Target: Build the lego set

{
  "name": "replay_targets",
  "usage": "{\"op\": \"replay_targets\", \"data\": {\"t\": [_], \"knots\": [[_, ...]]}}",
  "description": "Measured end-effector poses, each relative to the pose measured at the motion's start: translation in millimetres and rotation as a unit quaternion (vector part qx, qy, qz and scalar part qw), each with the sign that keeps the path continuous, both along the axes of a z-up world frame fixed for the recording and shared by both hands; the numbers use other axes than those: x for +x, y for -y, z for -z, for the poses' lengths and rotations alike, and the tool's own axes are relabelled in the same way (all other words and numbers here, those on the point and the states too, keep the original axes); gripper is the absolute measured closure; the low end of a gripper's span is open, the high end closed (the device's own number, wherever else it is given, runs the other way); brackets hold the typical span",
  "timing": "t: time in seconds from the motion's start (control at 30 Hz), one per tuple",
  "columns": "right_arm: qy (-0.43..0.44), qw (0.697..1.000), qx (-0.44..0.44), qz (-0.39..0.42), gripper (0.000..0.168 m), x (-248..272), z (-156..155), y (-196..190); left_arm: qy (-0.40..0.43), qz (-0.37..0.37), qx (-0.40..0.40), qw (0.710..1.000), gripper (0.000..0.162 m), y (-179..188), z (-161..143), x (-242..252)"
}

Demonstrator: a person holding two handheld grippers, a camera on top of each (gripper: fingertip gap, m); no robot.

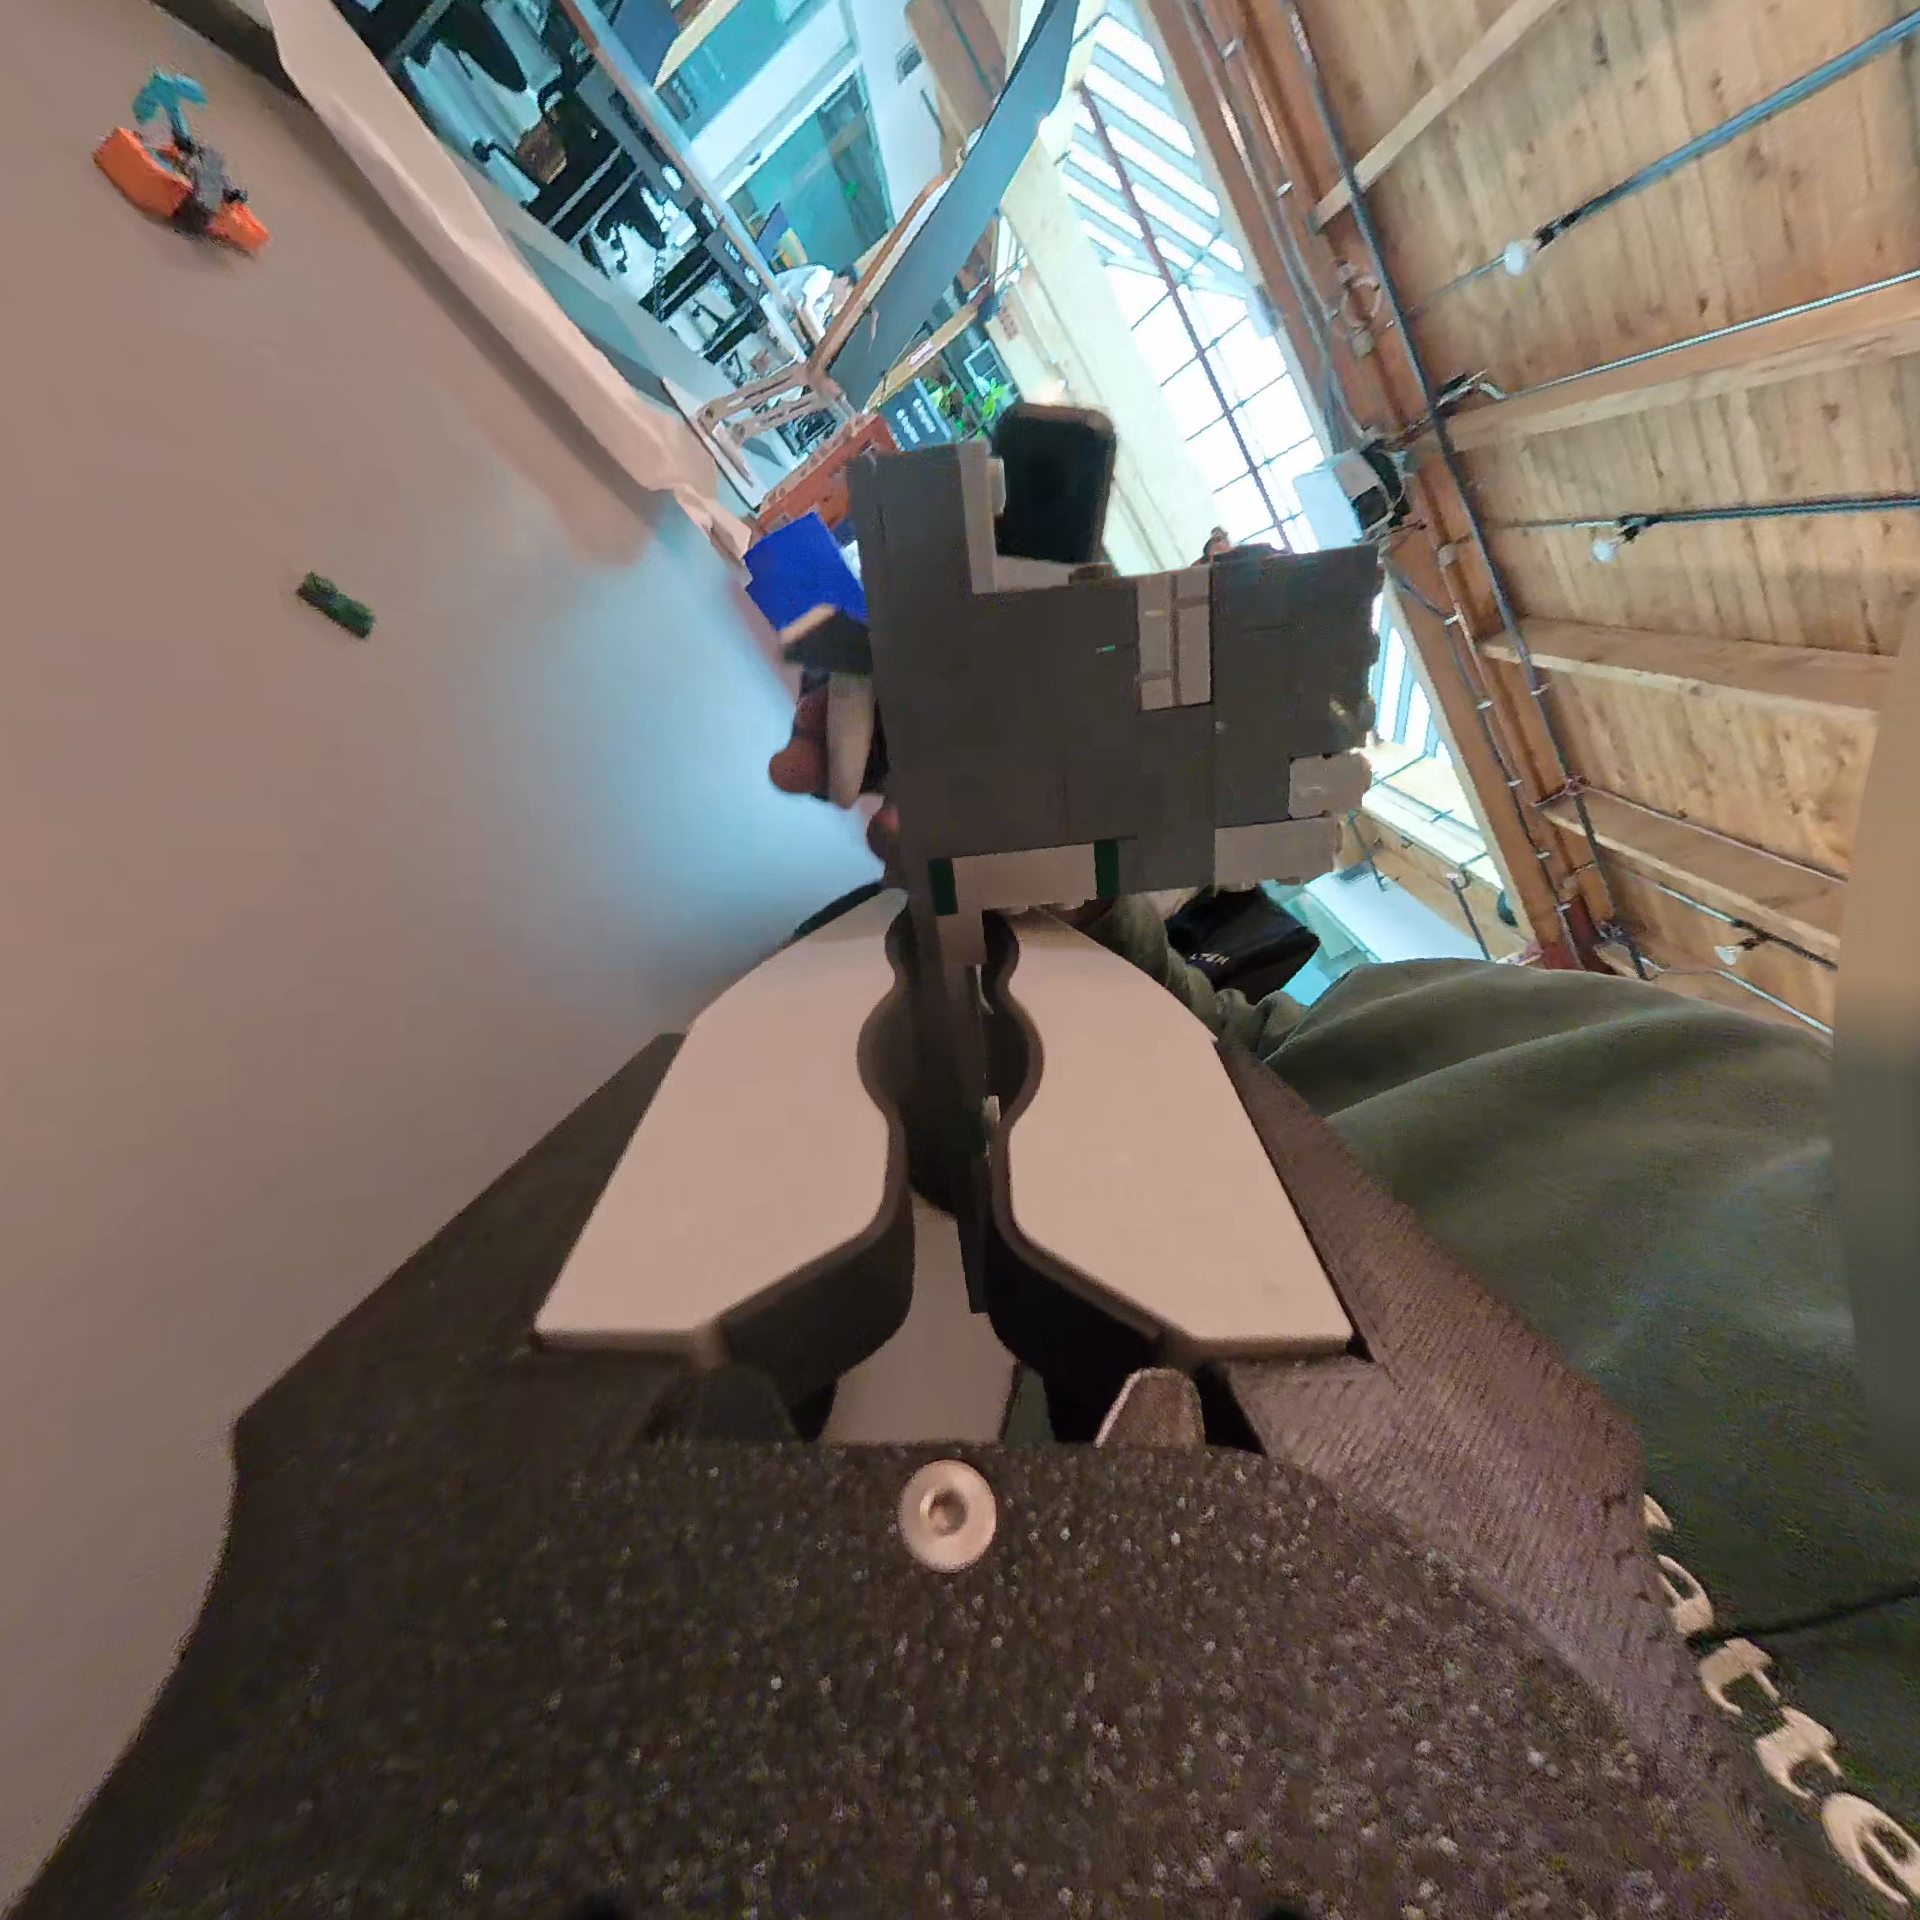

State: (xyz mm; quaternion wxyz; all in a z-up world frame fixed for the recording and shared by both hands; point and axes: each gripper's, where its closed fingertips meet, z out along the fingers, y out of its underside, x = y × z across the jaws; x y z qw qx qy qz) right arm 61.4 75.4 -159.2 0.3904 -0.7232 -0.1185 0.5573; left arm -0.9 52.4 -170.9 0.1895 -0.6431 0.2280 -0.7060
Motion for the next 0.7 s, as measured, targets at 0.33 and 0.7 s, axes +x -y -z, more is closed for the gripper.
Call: {"op": "replay_targets", "data": {"t": [0.33,0.7], "knots": [[-0.085,0.995,-0.026,-0.046,0.16,-44.2,7.0,14.8,0.008,-0.005,0.004,1.0,0.152,-1.8,-0.9,1.3],[-0.085,0.992,-0.026,-0.086,0.163,-54.7,6.6,0.7,-0.018,-0.043,0.044,0.998,0.145,-15.5,2.9,-14.4]]}}
